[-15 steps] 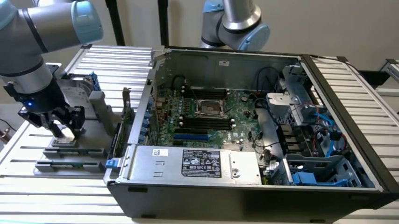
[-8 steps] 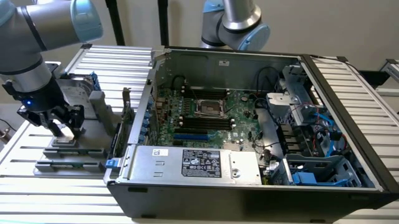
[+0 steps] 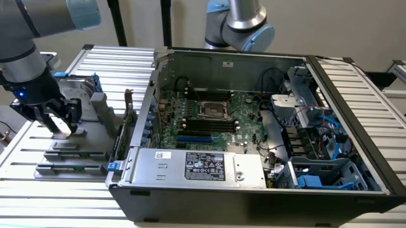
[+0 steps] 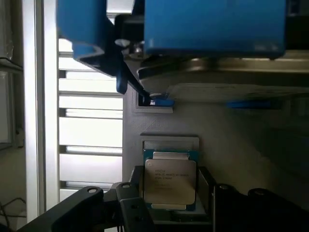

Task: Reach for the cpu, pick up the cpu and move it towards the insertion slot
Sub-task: 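Pick up the cpu and move it towards the insertion slot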

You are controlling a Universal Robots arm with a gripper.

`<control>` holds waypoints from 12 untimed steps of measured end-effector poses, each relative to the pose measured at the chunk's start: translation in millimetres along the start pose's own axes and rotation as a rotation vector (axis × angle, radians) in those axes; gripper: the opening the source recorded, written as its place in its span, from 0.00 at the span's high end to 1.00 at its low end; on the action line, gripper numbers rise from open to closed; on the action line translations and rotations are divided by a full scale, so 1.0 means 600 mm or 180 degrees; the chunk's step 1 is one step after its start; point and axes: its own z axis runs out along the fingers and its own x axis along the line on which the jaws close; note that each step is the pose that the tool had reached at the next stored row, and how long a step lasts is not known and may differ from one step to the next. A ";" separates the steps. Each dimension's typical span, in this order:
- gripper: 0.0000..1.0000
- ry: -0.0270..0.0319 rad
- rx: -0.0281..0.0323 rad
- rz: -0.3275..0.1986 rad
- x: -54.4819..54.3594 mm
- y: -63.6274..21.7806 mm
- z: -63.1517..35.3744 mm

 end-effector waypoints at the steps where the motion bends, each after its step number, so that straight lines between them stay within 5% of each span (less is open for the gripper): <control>1: 0.46 -0.0001 0.0000 0.0000 0.000 0.000 -0.007; 12: 0.46 0.0010 -0.0001 0.0000 -0.013 0.000 -0.091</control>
